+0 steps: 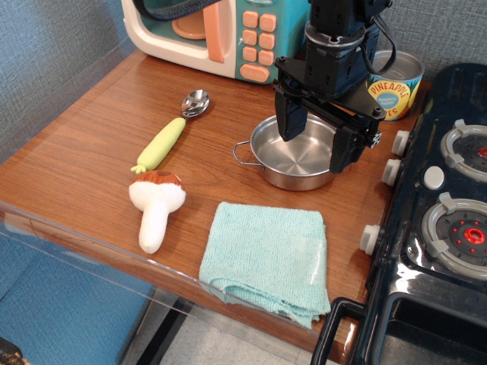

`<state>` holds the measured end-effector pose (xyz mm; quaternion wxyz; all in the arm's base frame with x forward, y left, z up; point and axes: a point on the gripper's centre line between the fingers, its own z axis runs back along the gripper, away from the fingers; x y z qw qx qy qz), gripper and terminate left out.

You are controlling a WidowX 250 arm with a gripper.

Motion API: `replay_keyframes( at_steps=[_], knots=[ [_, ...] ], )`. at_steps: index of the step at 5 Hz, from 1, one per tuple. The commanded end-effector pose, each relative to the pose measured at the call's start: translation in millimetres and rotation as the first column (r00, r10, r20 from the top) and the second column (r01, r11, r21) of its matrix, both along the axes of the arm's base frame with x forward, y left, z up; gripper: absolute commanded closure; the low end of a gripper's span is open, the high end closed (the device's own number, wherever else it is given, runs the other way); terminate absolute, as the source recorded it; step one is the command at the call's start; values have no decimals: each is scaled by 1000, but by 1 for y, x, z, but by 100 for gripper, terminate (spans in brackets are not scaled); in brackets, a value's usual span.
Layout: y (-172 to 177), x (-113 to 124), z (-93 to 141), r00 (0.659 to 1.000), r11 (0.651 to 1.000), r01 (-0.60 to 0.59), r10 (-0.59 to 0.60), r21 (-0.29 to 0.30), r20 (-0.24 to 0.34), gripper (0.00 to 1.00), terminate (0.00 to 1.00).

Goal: Move the spoon to the far left edge of the table.

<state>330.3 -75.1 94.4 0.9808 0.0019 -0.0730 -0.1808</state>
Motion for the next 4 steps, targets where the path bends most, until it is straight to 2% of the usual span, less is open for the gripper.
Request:
replay_keyframes(
  at_steps=[1,2,3,4],
  knots=[
    [0,0,0,1000,1000,0,0,0,0,0,0],
    [21,6,11,998,999,-24,26,-35,64,0,0],
    [59,8,18,991,994,-99,102,-44,91,0,0],
    [91,7,20,986,988,-153,151,21,75,0,0]
  ],
)
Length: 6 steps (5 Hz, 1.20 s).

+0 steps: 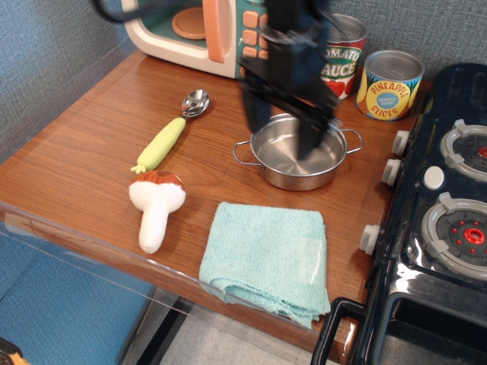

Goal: Move the spoon to the far left edge of the table.

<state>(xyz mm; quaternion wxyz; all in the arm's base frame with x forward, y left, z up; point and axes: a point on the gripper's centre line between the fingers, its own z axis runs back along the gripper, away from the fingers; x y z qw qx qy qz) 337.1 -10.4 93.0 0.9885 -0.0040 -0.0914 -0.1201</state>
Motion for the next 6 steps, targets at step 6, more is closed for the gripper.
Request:
replay_keyframes(
  at_steps=[6],
  knots=[
    [134,-34,-53,888,879,-407,444,247,-118,0,0]
  ],
)
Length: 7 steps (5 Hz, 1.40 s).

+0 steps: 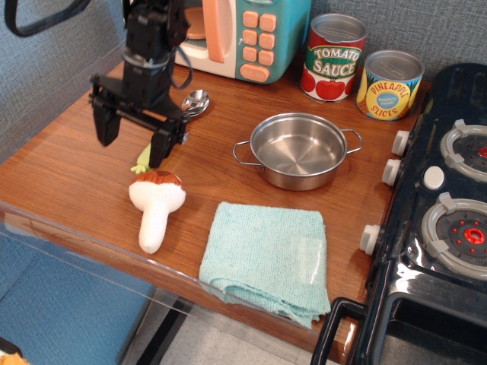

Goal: Move the spoon to the far left edge of the table.

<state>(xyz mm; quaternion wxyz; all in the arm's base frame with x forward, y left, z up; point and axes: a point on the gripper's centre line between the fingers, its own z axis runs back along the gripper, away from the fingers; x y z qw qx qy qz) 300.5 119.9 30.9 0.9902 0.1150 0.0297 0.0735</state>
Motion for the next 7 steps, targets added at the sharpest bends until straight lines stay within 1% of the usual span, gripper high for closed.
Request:
replay_keyframes(
  at_steps=[1,2,3,4,5,6,7],
  knots=[
    [6,4,-6,998,998,-49,50,-34,44,0,0],
    [5,5,-7,997,998,-64,65,-30,51,100,0],
    [4,8,-7,996,997,-64,66,-31,64,100,0],
    [3,11,-6,994,997,-58,62,-46,85,100,0],
    [7,15,12,990,998,-40,45,-43,136,100,0],
    [19,10,41,979,1000,-24,27,-17,201,100,0],
    [34,-11,56,972,1000,27,-24,-10,234,100,0]
  ],
)
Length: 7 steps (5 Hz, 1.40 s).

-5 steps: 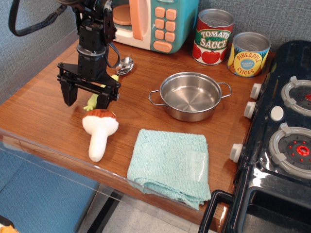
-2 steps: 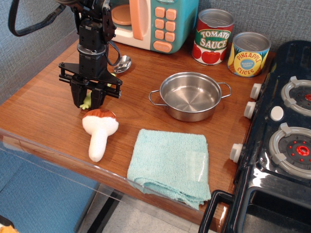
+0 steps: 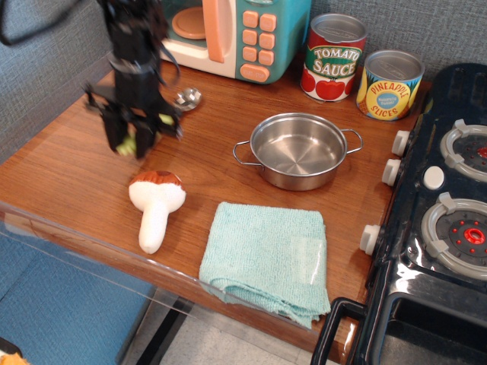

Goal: Move the spoon to the far left edge of the table.

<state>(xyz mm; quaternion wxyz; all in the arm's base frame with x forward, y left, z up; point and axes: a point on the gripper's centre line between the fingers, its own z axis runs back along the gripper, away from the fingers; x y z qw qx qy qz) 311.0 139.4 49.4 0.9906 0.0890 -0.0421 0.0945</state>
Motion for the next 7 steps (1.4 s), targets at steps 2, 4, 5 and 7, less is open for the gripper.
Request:
replay_keyframes(
  at_steps=[2,4,5,7],
  knots=[
    [49,-84,44,995,995,90,-92,29,42,100,0],
    [81,-98,17,991,990,128,-126,54,-38,100,0],
    [98,-75,4,988,986,155,-153,57,-36,100,0],
    [102,-57,-22,980,980,199,-199,2,-20,100,0]
  ],
)
